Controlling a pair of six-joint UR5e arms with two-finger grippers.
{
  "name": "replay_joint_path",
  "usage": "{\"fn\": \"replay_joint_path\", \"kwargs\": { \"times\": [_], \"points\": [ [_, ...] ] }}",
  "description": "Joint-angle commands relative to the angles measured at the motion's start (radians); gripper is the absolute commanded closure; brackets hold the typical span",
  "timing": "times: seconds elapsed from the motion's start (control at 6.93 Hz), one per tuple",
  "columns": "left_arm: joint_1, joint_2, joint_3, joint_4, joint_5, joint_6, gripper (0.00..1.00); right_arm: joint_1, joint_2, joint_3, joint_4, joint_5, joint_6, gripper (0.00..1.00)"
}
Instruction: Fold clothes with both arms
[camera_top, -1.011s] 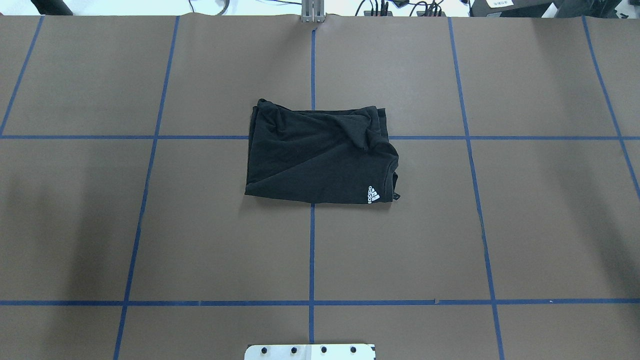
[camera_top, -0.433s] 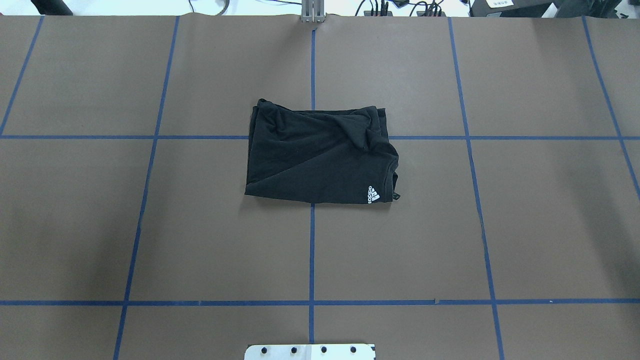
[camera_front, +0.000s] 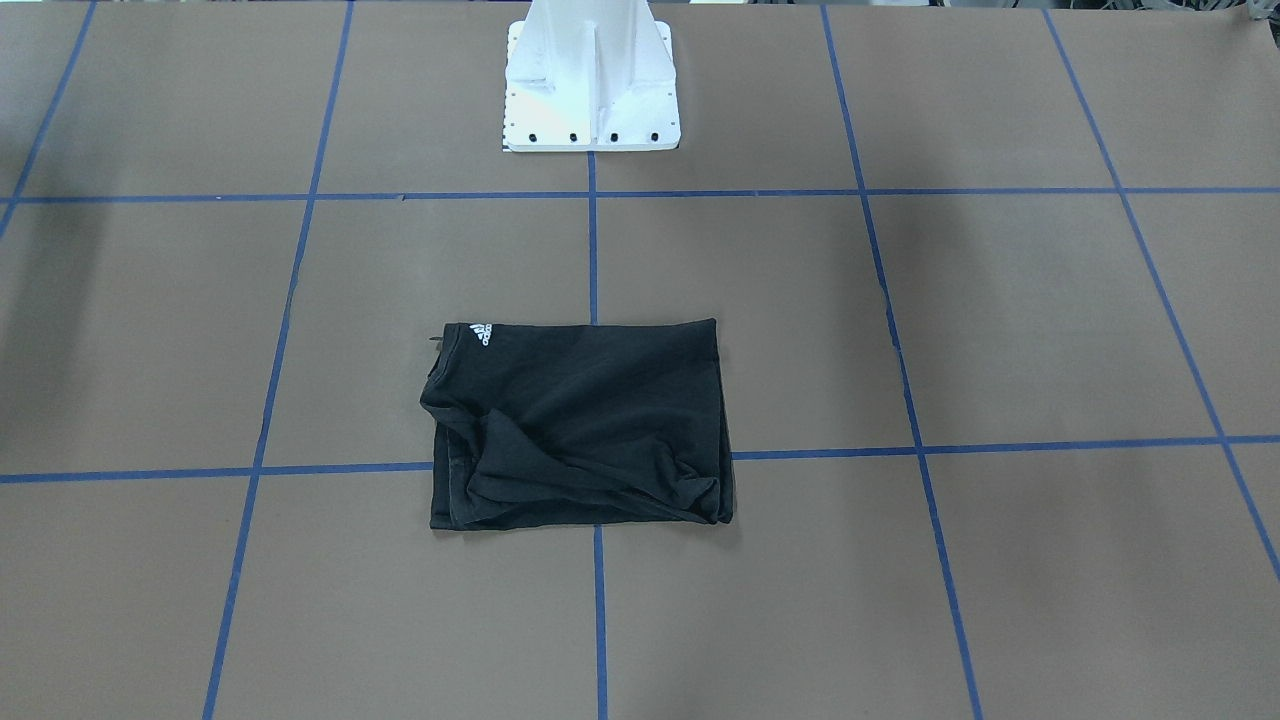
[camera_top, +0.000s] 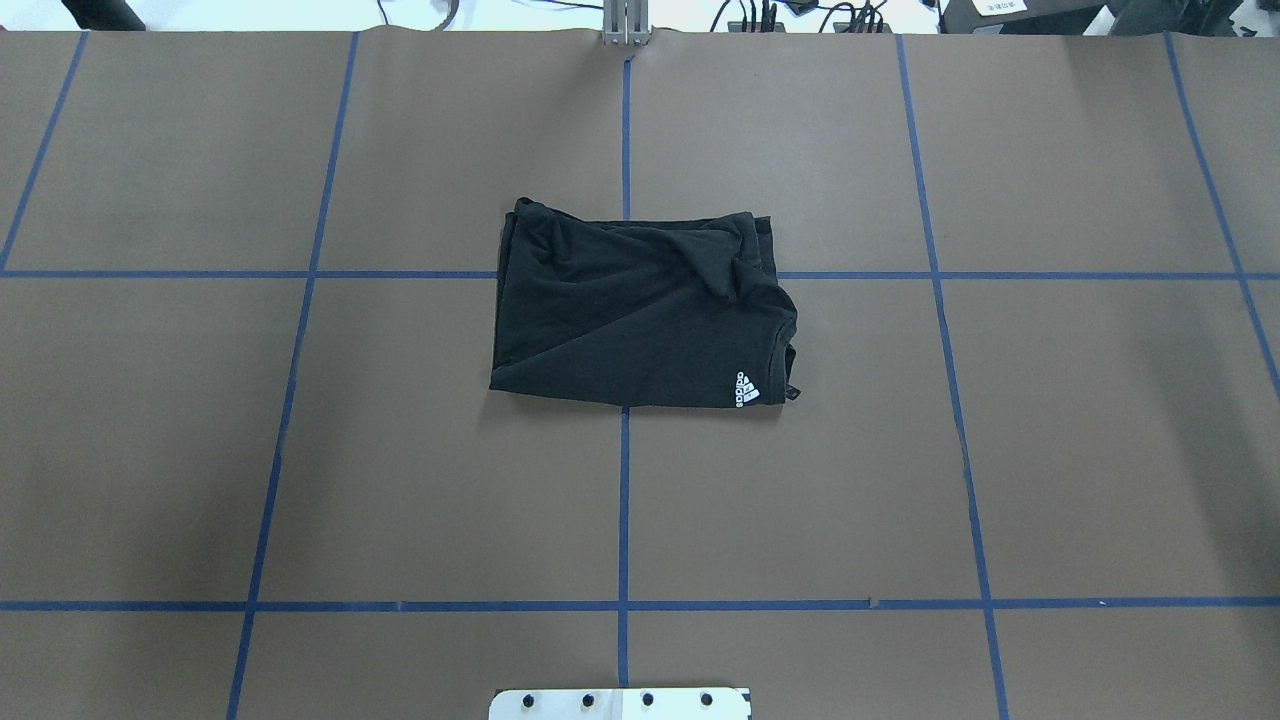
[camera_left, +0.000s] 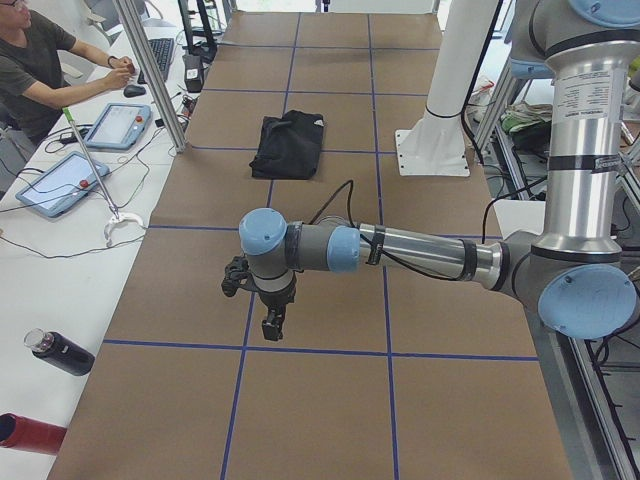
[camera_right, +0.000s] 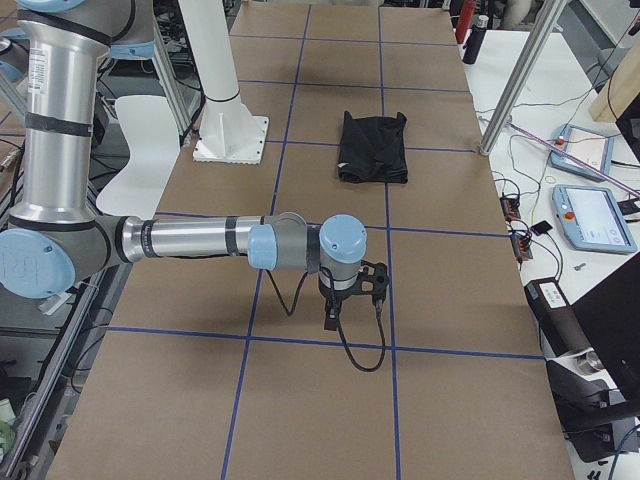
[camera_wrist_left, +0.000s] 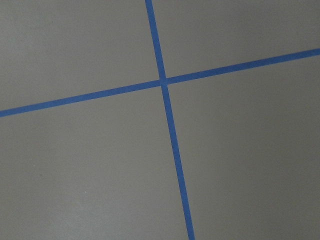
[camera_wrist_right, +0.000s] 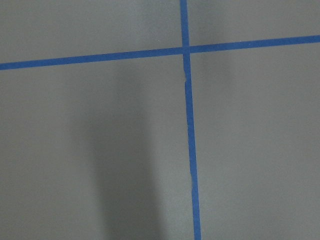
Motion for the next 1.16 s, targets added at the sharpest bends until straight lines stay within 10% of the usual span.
{"fn": "replay_joint_path", "kwargs": {
  "times": [0.0,1.01],
  "points": [
    [-0.031,0.005,0.034,0.009,-0.021,0.117,0.0,0.016,-0.003,-0.003,0.001,0.003,-0.006,0.0],
    [-0.03,-0.001,0.101,-0.089,-0.018,0.109,0.0,0.065,-0.024,0.002,0.01,-0.034,-0.085,0.0]
  ]
}}
